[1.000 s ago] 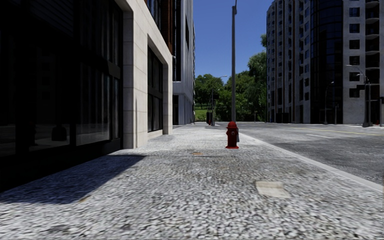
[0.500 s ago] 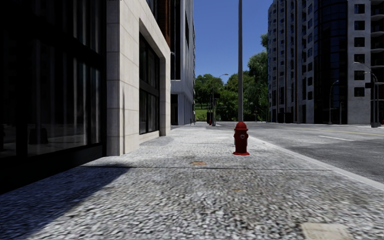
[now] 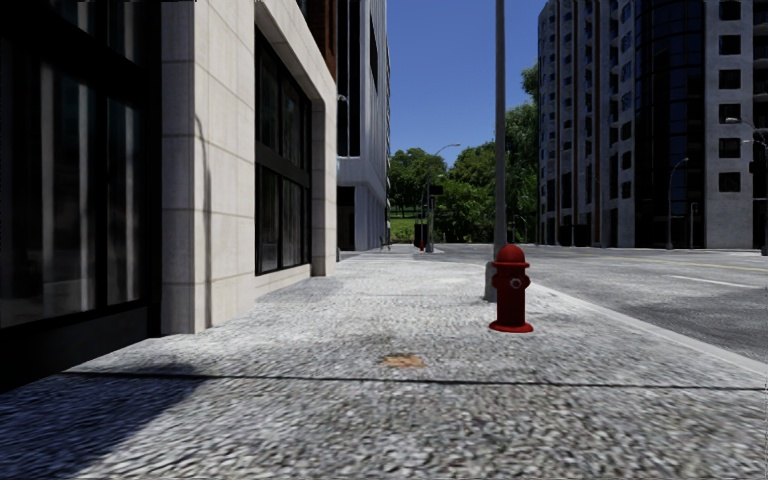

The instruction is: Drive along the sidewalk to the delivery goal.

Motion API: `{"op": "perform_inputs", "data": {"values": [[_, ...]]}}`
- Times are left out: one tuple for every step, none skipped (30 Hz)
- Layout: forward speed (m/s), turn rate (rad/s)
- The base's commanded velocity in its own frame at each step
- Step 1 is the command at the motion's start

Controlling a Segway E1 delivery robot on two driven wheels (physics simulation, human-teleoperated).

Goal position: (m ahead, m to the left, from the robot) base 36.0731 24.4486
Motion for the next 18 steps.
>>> {"op": "perform_inputs", "data": {"values": [[2.00,0.00],[2.00,0.00],[2.00,0.00],[2.00,0.00],[2.00,0.00],[2.00,0.00],[2.00,0.00],[2.00,0.00],[2.00,0.00],[2.00,0.00],[2.00,0.00],[2.00,0.00],[2.00,0.00],[2.00,0.00],[2.00,0.00],[2.00,0.00],[2.00,0.00],[2.00,0.00]]}}
